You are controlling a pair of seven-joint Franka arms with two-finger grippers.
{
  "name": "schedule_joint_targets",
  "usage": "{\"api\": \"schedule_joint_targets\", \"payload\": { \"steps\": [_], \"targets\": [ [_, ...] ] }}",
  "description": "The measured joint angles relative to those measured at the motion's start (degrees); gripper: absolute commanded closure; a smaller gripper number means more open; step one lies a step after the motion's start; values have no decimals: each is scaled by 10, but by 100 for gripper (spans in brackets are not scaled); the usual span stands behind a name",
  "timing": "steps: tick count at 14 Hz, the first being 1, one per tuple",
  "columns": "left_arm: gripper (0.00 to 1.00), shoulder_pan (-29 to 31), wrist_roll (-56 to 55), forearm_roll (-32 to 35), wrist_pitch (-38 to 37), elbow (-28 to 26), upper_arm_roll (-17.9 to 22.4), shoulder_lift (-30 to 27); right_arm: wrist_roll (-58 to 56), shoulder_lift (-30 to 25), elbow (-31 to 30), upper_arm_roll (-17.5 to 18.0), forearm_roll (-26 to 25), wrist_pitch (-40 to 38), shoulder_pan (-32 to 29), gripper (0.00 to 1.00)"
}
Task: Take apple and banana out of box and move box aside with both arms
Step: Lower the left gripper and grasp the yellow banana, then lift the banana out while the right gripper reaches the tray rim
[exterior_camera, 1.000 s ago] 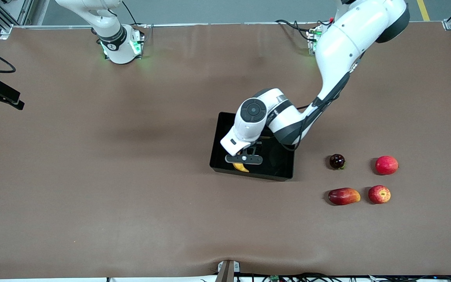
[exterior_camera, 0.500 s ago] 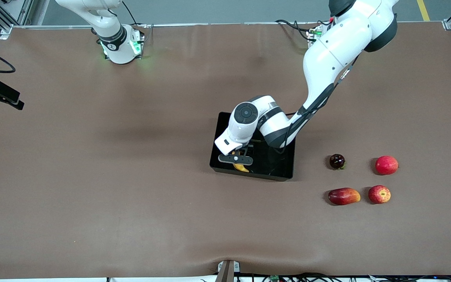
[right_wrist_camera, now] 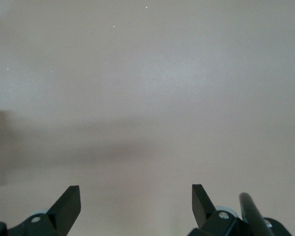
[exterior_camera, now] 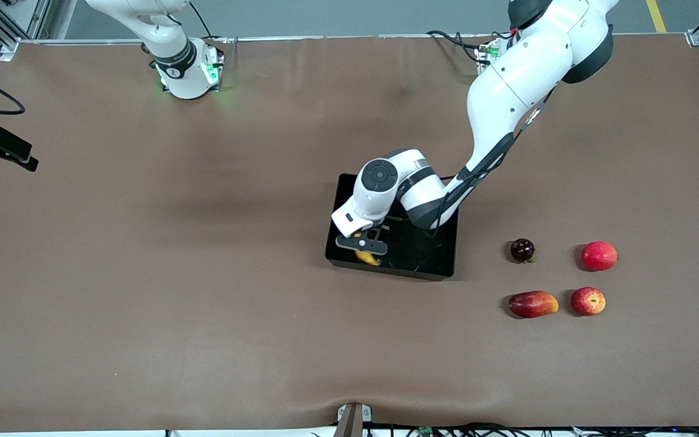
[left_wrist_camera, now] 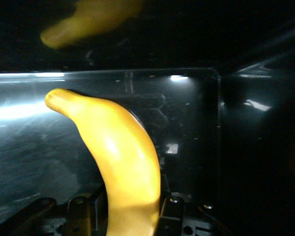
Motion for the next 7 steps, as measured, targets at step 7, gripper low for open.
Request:
{"api": "schedule_joint_targets", "payload": {
  "steps": [7],
  "targets": [
    [100, 47, 2, -1, -133, 8, -58, -125, -1, 20, 0, 5, 0, 2, 1, 0]
  ]
}}
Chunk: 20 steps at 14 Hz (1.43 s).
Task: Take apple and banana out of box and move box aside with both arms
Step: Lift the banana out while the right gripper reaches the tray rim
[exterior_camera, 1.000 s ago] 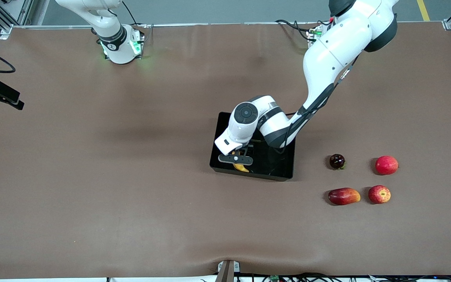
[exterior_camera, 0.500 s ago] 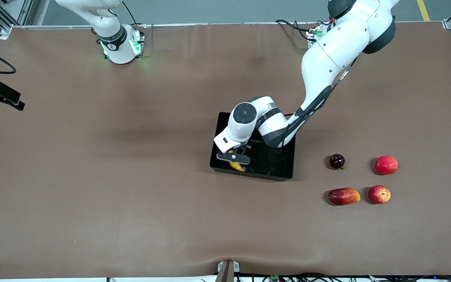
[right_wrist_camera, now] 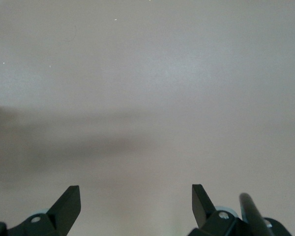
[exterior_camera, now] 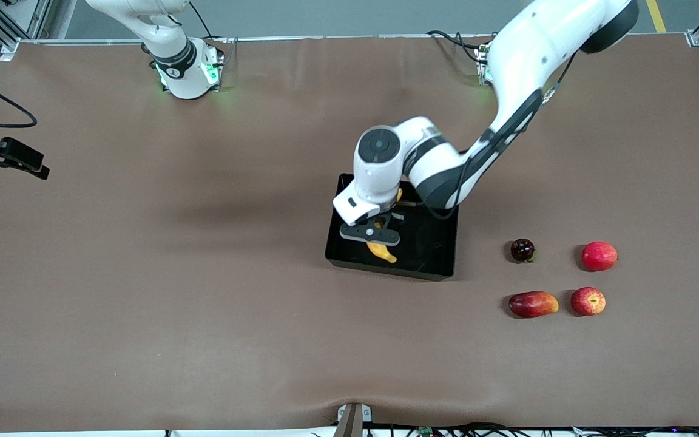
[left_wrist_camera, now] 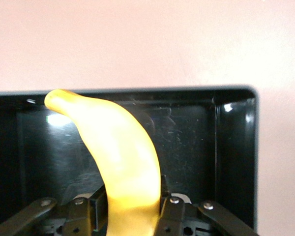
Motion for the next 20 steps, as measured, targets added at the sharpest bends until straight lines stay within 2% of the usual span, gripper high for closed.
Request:
{"api": "schedule_joint_targets", "payload": {
  "steps": [3, 6, 8, 10, 12, 16, 20],
  "targets": [
    [100, 57, 23, -9, -22, -1, -34, -36, -2, 22, -4, 3, 0, -1, 10, 0],
    [100, 155, 85, -21, -71, -3, -92, -54, -2, 66, -6, 6, 6, 4, 36, 0],
    [100, 237, 142, -22, -115, -9, -138, -57, 2, 85, -6, 7, 40, 8, 63, 0],
    [100, 311, 203, -24, -139, -23, -168, -58, 5, 106, -8, 8, 89, 32, 83, 0],
    [100, 386, 262, -24, -145, -50, -192, -58, 10, 134, -9, 9, 114, 72, 105, 0],
    [100, 505, 390, -24, -145, -86, -205, -57, 114, 206, -11, 11, 122, 189, 188, 0],
    [100, 570, 482, -1, -121, -111, -203, -40, 253, 271, -11, 12, 122, 291, 305, 0]
  ]
}}
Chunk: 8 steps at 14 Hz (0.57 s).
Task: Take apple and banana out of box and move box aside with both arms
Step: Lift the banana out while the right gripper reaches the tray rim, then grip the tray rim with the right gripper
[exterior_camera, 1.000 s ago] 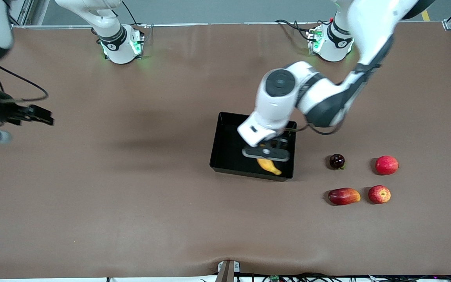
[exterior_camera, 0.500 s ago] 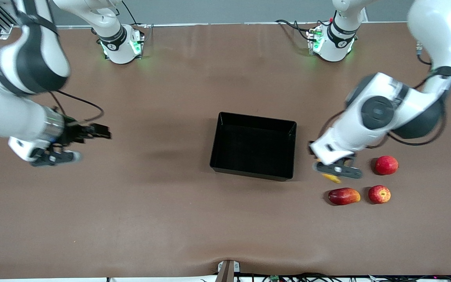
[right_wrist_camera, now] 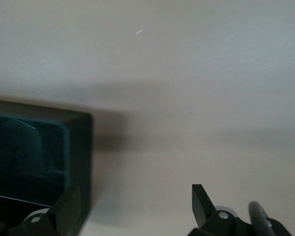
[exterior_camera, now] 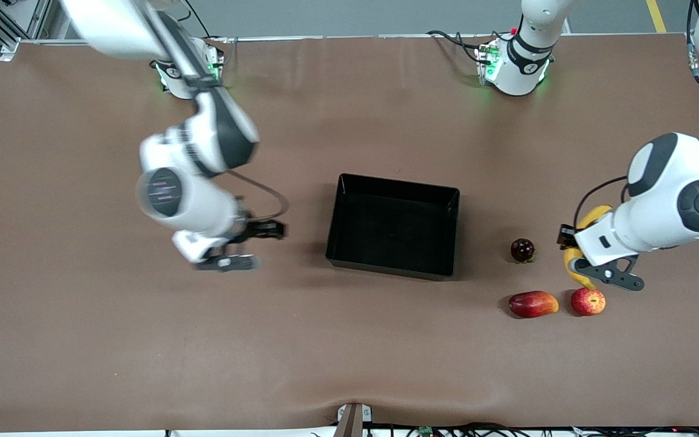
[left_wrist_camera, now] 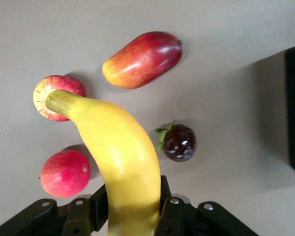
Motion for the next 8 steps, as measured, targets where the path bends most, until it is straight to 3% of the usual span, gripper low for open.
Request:
{"api": "schedule_joint_targets", "payload": {
  "steps": [5, 8],
  "targets": [
    [100, 19, 11, 51, 118, -68, 36, 27, 65, 34, 1, -1, 0, 35, 78, 0],
    [100, 19, 11, 54, 146, -82, 46, 42, 89, 62, 0, -1, 0, 65, 99, 0]
  ]
}}
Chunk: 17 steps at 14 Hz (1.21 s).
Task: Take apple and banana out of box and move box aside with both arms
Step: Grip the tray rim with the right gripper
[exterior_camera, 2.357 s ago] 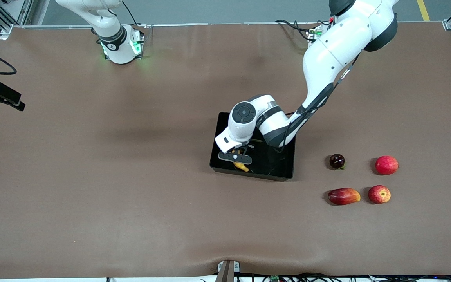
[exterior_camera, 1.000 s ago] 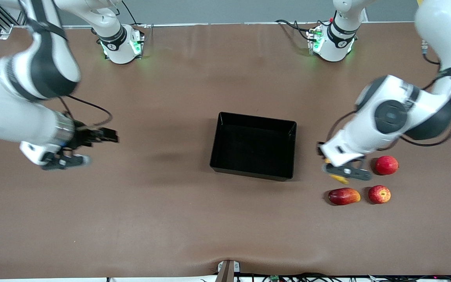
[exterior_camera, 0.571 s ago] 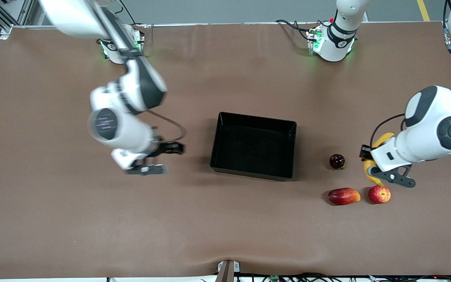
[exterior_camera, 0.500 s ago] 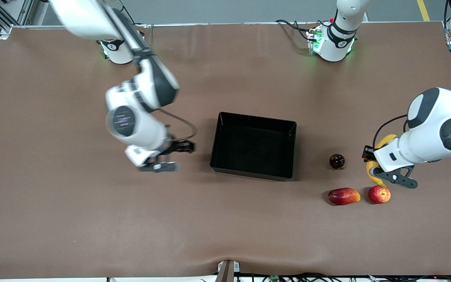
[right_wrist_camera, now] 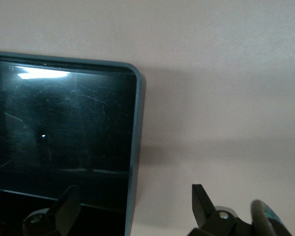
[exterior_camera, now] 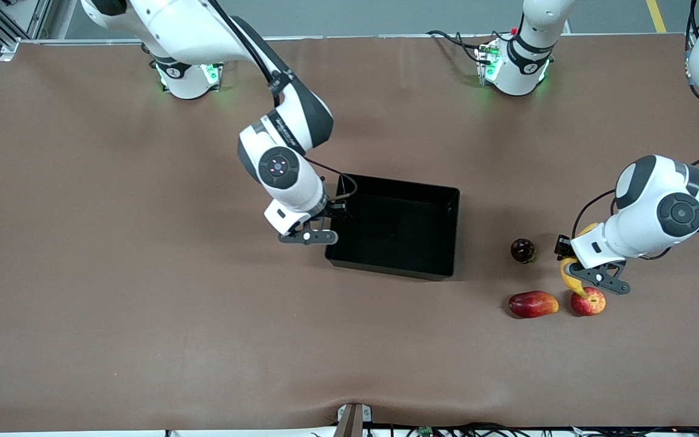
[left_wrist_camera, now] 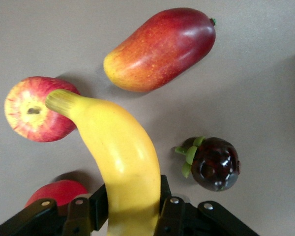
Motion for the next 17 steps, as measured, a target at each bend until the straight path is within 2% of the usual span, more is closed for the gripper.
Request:
{"api": "schedule_joint_targets", "payload": {
  "steps": [1, 3, 4, 5, 13, 15, 17],
  "targets": [
    [100, 0, 0, 0, 4, -2, 0, 3, 0, 11, 0, 0, 0, 5, 4, 9],
    [100, -1, -1, 0, 17, -10, 3, 5, 1, 26, 0, 0, 0, 10, 10, 43],
    [100, -1, -2, 0, 25, -15, 6, 6, 1, 30, 0, 0, 0, 10, 12, 69],
    [100, -1, -4, 0, 33, -19, 7, 7, 1, 34, 0, 0, 0, 11, 14, 100],
    [100, -1, -8, 0, 46, -34, 12, 9, 7, 37, 19, -5, 1, 18, 18, 100],
    [100, -2, -9, 0, 47, -35, 12, 9, 5, 36, 33, -4, 1, 2, 19, 100],
    [100, -3, -9, 0, 47, -36, 12, 9, 6, 32, 61, -10, 1, -49, 13, 100]
  ]
}}
